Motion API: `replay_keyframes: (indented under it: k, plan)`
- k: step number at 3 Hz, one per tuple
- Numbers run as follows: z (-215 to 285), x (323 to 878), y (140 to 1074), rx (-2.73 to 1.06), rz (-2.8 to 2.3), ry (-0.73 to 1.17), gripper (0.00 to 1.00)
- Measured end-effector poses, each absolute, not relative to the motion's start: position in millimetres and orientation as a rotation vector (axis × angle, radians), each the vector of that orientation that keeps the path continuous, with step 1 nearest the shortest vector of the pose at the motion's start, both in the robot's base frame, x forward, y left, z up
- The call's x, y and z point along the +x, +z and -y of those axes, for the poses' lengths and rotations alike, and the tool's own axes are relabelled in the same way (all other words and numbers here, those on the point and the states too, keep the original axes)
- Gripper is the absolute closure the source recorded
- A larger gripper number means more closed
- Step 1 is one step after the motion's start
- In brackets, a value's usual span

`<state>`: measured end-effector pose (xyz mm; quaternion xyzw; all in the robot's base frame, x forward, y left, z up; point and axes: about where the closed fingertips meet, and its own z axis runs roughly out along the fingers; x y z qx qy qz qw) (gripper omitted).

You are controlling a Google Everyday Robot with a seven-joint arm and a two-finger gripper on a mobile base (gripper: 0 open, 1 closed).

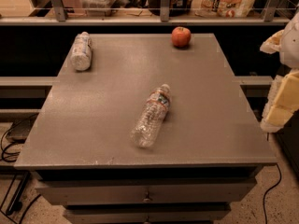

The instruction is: Pick apple

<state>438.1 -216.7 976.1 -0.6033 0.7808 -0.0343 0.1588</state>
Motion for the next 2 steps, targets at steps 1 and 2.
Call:
replay_keyframes:
  k: [1,2]
  plan:
    - [216.7,438.1,976.1,-1.725,-2.232,-0.098,0.0]
    - [214.7,440.3,977.9,-1.702,-2.203,-0.083,0.0]
